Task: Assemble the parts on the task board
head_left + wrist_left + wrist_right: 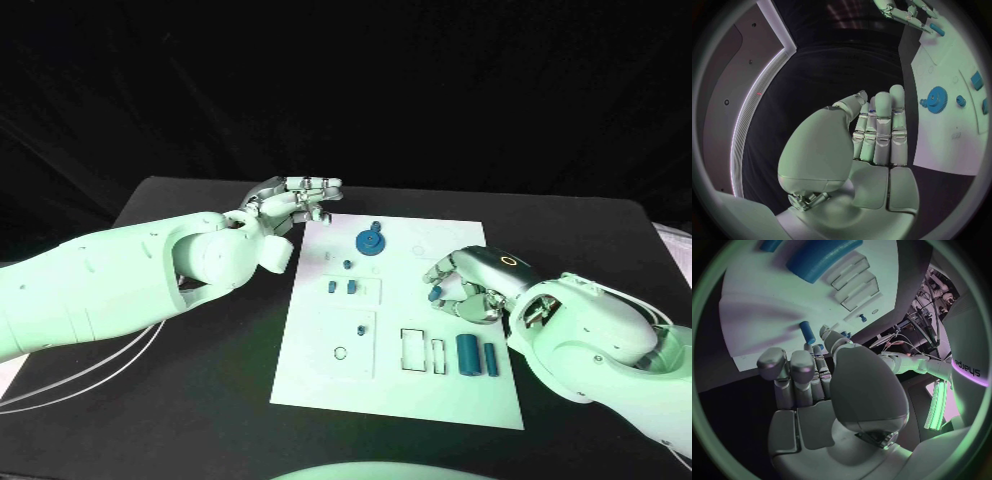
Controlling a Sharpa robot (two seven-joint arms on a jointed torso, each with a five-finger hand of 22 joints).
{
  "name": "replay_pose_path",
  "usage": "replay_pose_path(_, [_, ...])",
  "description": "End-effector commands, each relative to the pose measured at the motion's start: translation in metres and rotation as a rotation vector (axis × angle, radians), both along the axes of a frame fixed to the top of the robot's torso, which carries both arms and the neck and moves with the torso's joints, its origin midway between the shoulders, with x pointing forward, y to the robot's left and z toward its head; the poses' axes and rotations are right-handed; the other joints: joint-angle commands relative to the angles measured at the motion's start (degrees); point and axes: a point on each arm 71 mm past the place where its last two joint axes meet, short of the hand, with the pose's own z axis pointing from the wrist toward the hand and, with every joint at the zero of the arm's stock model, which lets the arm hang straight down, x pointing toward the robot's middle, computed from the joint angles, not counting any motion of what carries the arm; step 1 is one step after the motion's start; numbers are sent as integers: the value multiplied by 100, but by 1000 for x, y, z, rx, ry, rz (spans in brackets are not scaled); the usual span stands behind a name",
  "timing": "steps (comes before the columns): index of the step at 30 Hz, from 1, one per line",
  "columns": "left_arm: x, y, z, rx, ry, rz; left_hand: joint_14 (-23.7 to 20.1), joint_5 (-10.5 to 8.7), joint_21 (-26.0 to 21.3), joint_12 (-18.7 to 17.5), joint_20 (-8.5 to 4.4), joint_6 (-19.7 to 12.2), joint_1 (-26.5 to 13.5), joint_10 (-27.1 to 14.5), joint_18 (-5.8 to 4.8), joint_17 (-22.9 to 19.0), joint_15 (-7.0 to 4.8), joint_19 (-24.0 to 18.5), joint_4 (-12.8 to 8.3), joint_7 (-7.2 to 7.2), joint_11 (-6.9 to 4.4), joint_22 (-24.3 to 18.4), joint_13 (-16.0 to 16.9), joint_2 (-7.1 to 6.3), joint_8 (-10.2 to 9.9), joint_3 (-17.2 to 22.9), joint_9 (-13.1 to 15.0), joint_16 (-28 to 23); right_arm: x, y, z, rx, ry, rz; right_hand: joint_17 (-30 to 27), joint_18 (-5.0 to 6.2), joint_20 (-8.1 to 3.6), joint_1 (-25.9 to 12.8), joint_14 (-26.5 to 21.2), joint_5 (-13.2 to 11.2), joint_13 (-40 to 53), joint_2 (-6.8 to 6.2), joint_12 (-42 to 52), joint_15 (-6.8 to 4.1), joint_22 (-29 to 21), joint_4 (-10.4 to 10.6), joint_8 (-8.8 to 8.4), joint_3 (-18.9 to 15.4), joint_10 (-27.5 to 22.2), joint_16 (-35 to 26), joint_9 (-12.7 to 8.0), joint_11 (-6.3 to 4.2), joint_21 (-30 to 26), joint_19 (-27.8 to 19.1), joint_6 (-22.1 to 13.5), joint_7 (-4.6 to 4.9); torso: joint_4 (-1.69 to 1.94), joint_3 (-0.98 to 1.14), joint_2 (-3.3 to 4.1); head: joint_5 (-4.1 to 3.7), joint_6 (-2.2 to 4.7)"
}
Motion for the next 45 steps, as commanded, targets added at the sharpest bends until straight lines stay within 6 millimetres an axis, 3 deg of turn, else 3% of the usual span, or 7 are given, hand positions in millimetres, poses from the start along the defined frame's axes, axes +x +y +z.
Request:
replay_pose_path(1, [0,-2,1,-15,-1,-19,-31,-16,-24,28,36,-34,-49,-43,62,-6,9,-16,0,3,16,-5,9,17,8,-48,-7,29,1,1,-3,-27,9,0,-28,88,-53,49,28,-6,9,47,57,-27,12,5,7,12,83,-47,10,-3,-22,13,31,-12,-5,-4,1,5,-4])
replay_pose_path(11, [-1,-2,1,-15,1,-23,-36,-13,-32,40,37,-37,-38,-56,63,-14,8,-15,-9,2,15,-11,10,26,9,-56,-7,33,3,3,-8,-50,23,-3,64,48,-57,131,67,-207,-19,259,234,-39,198,44,49,380,451,79,31,-6,107,160,271,-3,-5,-2,3,2,-27])
replay_pose_path(19, [-1,-2,1,-15,2,-26,-36,-13,-32,40,37,-37,-38,-56,63,-14,8,-15,-9,2,15,-11,10,26,9,-56,-7,33,5,1,-9,-67,0,-19,37,51,-57,129,61,-237,-29,216,220,-41,198,36,44,473,489,74,29,-12,111,163,313,-2,-7,0,-1,-7,-33])
replay_pose_path(24, [-1,-2,1,-15,4,-26,-36,-13,-32,40,37,-37,-38,-56,63,-14,8,-15,-9,2,15,-11,10,26,9,-56,-7,33,6,0,-9,-77,-7,-21,-28,60,-64,43,38,-274,-32,78,154,-46,154,61,19,498,420,32,19,-14,79,129,320,-1,-5,0,1,-10,-36])
replay_pose_path(30, [-1,-2,0,-14,6,-26,-36,-13,-32,40,37,-37,-38,-56,63,-14,8,-15,-9,2,15,-11,10,26,9,-56,-7,33,6,-1,-10,-79,-5,-22,-37,60,-61,23,34,-281,-31,44,141,-36,147,68,13,500,406,28,17,3,72,124,324,1,-7,-3,-2,-13,-46])
replay_pose_path(38, [-1,-2,0,-15,5,-27,-38,-13,-37,48,39,-40,-40,-62,63,-18,9,-14,-7,4,17,-15,11,31,10,-64,-7,35,7,-1,-10,-76,-2,-25,38,44,-55,37,51,-278,-20,95,175,-33,232,82,36,611,516,106,27,-1,127,177,413,43,-2,-6,-3,-12,-55])
replay_pose_path(45, [-1,-2,1,-15,5,-26,-38,-13,-37,48,39,-40,-40,-62,63,-18,9,-14,-7,4,17,-15,11,31,10,-64,-7,35,6,0,-9,-47,-10,-23,362,-20,-107,89,135,-335,-4,236,283,-91,566,75,101,888,911,416,55,-80,358,380,611,23,-4,-7,-1,-16,-55])
